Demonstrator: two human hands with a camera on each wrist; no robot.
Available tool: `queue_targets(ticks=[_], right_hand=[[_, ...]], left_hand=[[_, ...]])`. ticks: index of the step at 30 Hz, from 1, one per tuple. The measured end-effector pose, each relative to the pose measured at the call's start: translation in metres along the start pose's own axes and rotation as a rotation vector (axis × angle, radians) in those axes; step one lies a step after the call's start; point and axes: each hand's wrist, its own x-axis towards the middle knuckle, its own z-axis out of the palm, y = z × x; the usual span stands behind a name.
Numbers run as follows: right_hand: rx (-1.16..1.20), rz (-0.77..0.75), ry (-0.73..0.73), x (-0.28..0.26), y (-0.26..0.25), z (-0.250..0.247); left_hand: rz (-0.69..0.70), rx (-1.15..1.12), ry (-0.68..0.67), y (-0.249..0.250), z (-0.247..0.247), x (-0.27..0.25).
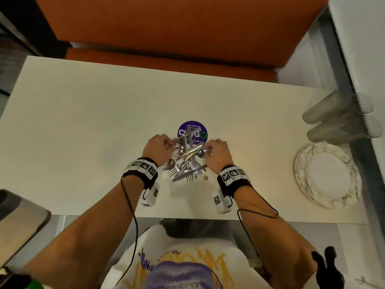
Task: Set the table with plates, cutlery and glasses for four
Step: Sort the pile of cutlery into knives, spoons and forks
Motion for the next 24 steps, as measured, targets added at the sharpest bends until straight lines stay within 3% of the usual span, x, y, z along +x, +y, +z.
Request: queue_targets(ticks=[3, 8, 13, 19, 24], right_hand=[[-0.044, -0.073, -0.041, 0.004, -0.002, 0.006], [-0.291, -0.232, -0.263, 0.002, -0.01, 0.009], [-0.528, -0.328, -0.288, -0.009, -0.006, 0.017], [-0.519, -0.322, -0.316, -0.009, -0.005, 0.019], [-0.46, -0.326, -0.332, -0.008, -0.002, 0.02]], left_hand=[[-0.047, 0.013, -0.077, -0.01, 0.002, -0.002], [-0.091, 0.03, -0.127, -0.014, 0.007, -0.004], [-0.098, -0.014, -0.125, -0.013, 0.009, -0.005], [-0.054, -0.041, -0.114, -0.012, 0.006, -0.004], [0.023, 0.041, -0.02, -0.018, 0.006, -0.001]])
